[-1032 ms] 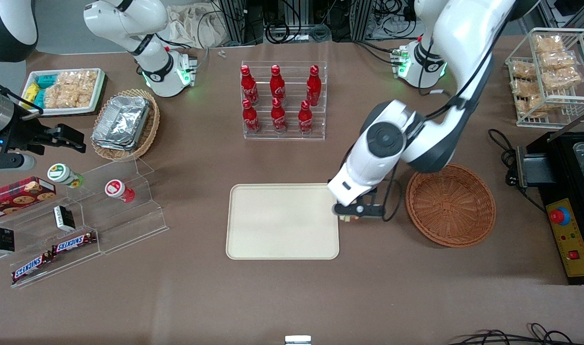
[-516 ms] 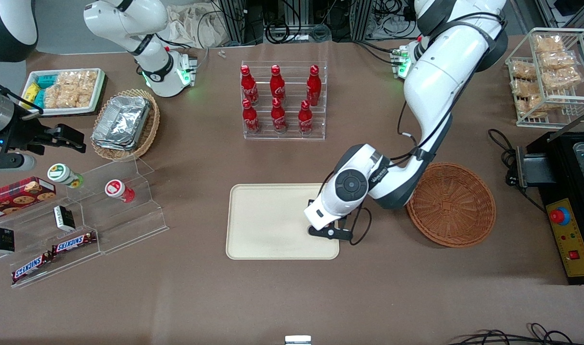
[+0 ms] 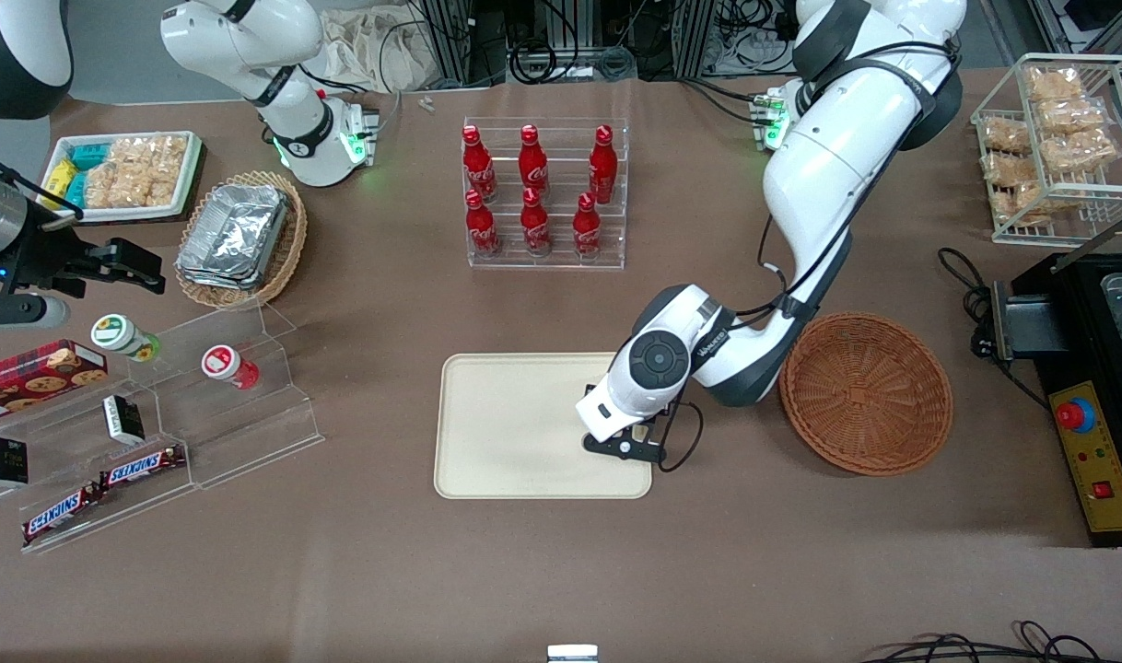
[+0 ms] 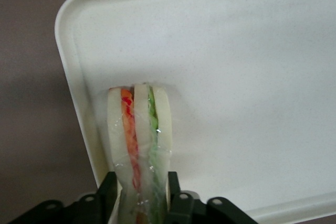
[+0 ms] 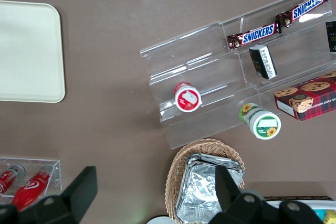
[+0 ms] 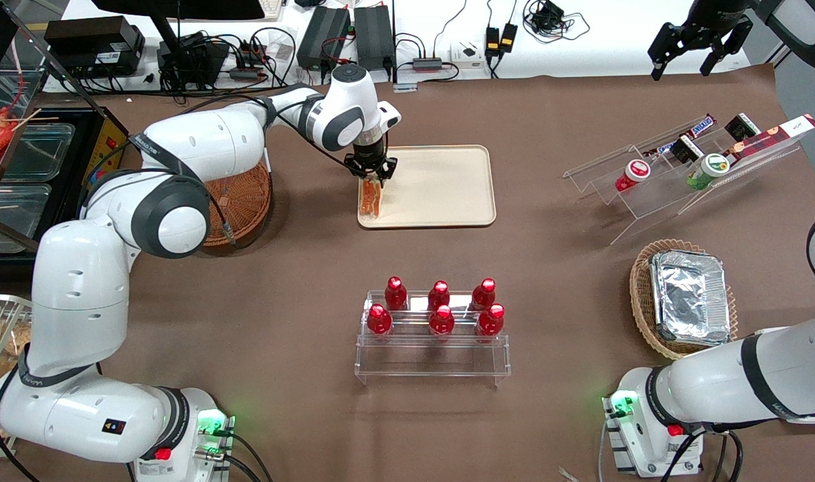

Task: Place sandwich from basket to tray

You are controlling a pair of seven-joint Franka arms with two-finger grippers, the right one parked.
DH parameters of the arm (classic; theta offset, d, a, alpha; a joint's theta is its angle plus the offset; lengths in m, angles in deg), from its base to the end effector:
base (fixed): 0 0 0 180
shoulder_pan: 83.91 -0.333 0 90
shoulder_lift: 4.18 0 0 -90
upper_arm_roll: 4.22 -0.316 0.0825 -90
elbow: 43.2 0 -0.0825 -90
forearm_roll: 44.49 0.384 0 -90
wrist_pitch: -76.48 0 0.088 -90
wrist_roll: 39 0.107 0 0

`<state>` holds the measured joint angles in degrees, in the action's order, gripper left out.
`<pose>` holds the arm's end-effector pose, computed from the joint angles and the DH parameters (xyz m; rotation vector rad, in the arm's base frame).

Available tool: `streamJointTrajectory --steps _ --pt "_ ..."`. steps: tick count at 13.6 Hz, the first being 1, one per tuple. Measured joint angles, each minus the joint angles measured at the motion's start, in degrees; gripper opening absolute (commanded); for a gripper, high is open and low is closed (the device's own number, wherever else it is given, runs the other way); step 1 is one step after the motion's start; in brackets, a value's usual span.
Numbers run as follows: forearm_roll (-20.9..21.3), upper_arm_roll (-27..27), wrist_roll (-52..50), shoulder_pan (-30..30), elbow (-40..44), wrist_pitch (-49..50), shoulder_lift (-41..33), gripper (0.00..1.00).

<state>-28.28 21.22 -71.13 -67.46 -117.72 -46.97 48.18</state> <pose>0.6137 -0.4252 0.2252 3.0275 -0.2510 -0.0682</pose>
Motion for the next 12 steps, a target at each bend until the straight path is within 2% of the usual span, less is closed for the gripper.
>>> streamJointTrajectory --steps 2,5,8,12 --pt "-0.4 0.0 -0.4 -0.2 0.7 1.1 -0.2 0.99" --pt "-3.7 0.0 -0.6 -1.3 3.2 8.3 -3.5 0.99" --pt "-6.0 0.1 -0.5 -5.1 3.6 15.9 -11.7 0.99" --pt "-6.1 -0.1 2.6 -11.4 2.3 24.3 -22.2 0.99"
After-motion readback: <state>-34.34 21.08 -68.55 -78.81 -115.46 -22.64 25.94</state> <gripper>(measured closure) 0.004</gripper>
